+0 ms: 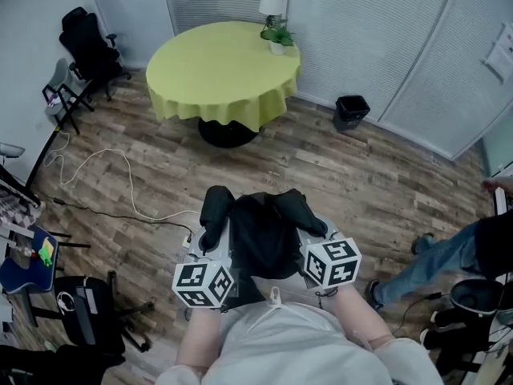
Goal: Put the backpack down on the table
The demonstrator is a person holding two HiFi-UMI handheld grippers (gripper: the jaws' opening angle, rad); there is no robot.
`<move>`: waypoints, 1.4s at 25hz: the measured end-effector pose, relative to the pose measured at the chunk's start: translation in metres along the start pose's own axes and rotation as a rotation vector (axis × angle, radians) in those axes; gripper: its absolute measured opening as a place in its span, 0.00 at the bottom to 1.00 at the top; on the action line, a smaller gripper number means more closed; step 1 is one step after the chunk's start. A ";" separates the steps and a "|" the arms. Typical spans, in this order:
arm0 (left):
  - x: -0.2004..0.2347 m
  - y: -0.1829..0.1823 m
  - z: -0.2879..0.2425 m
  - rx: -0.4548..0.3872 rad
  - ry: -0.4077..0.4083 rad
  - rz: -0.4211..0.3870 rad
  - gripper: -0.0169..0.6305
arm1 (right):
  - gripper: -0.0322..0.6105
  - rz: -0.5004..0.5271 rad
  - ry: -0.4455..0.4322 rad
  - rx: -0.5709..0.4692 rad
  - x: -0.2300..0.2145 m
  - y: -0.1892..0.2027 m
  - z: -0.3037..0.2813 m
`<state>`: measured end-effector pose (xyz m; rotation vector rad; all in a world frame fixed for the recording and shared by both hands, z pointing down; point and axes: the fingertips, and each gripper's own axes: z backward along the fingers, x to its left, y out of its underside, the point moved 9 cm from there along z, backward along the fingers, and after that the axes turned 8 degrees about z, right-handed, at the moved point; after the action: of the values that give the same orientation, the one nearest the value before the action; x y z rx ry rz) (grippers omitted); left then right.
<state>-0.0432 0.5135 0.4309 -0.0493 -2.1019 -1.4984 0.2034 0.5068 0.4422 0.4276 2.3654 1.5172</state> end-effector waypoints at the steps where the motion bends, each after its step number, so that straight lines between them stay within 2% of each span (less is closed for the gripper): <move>1: 0.012 -0.011 -0.012 0.002 0.006 0.004 0.07 | 0.10 -0.002 0.006 -0.001 0.000 -0.010 -0.017; 9: 0.106 -0.109 -0.103 -0.004 0.059 -0.015 0.07 | 0.10 -0.032 0.041 -0.048 0.011 -0.084 -0.147; 14: 0.147 -0.153 -0.141 -0.027 0.056 -0.015 0.07 | 0.10 -0.027 0.025 -0.071 0.009 -0.124 -0.209; 24: 0.198 -0.183 -0.226 -0.039 -0.010 0.022 0.07 | 0.10 0.000 -0.055 -0.041 -0.026 -0.162 -0.322; 35: 0.210 -0.231 -0.376 -0.066 -0.109 0.059 0.06 | 0.10 0.027 -0.186 -0.010 -0.130 -0.232 -0.459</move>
<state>-0.1440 0.0354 0.4113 -0.2201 -2.1159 -1.5606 0.1169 -0.0167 0.4250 0.5739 2.2160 1.4335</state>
